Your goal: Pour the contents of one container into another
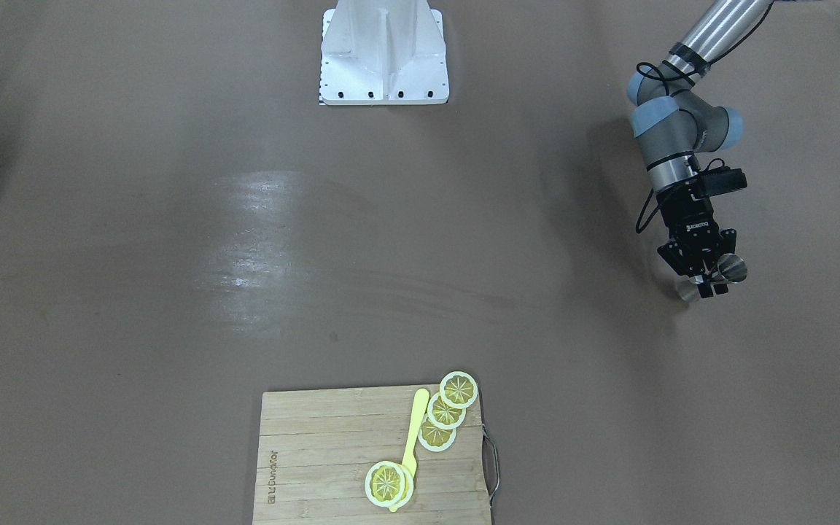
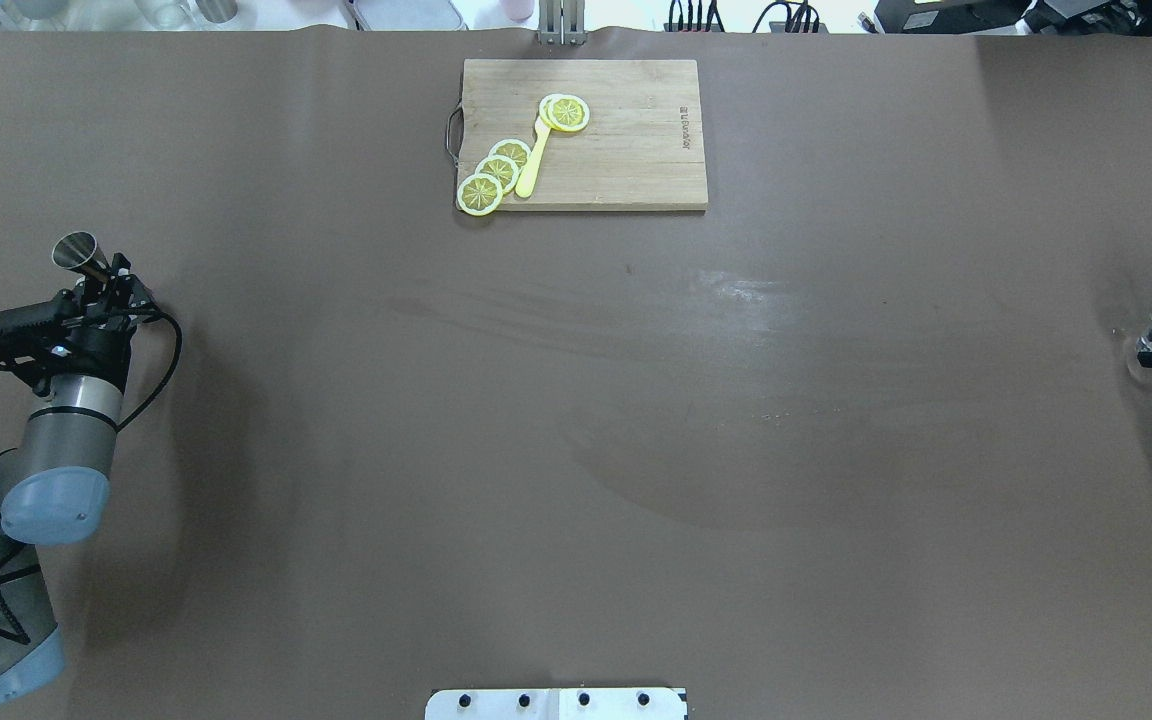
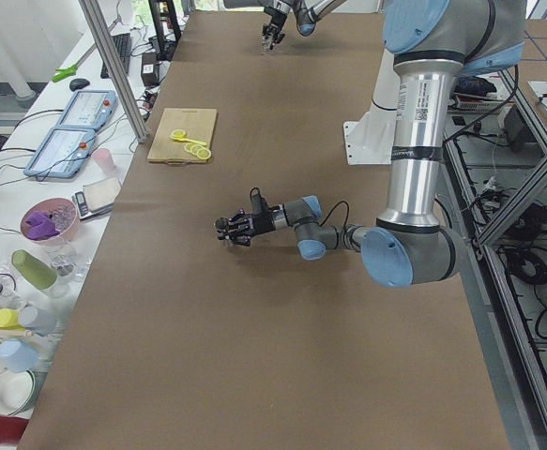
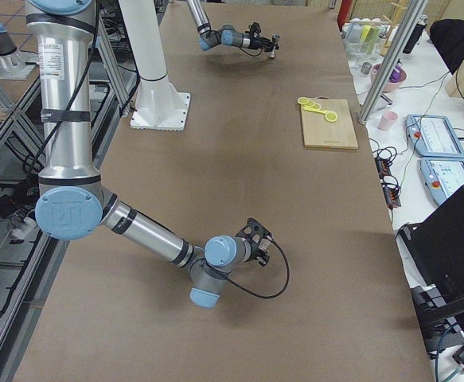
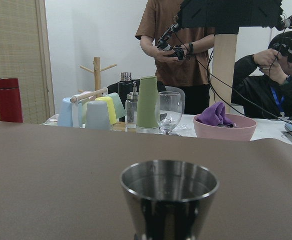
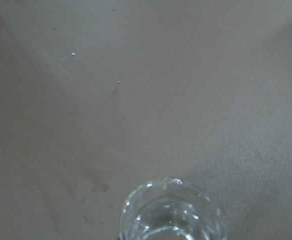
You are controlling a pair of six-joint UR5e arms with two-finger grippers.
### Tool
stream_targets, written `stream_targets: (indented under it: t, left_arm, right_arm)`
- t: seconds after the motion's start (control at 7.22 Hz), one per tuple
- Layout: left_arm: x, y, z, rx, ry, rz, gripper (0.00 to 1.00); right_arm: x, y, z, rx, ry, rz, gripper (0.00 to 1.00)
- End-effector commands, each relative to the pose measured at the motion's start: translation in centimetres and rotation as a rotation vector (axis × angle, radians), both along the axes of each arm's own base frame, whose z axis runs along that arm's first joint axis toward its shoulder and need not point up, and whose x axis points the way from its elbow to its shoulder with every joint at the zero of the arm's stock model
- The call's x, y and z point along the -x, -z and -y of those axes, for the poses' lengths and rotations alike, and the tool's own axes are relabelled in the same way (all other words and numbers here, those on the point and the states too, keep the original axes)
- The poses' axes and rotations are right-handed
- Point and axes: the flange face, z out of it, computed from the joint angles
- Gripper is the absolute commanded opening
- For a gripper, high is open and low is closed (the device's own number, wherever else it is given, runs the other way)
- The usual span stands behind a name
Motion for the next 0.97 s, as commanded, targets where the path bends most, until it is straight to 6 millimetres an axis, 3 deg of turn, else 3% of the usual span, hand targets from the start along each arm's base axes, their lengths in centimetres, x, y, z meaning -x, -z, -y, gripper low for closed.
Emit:
stream_targets:
  t: [0.0,0.28,0.55,0.69,0.83]
  left_arm:
    - [0.6,4.6,0.0,-0.039,-0.009,-0.034,0.00]
    - [0.2,10.3,0.0,-0.094,-0.049,-0.013,0.00]
    - [-1.7,16.6,0.0,-0.125,-0.234,-0.046,0.00]
    - [-2.1,19.0,0.2,-0.149,-0.274,-0.051,0.00]
    - [-3.0,19.9,0.4,-0.170,-0.352,0.110,0.00]
  right_arm:
    - [0.4,2.1,0.7,-0.070,0.009,0.029,0.00]
    - [1.8,6.1,2.8,-0.138,0.025,0.068,0.00]
    - [4.0,9.2,5.2,-0.195,0.060,0.103,0.00]
    - [5.9,10.8,6.3,-0.220,0.085,0.114,0.00]
    - [7.6,12.9,8.0,-0.245,0.100,0.130,0.00]
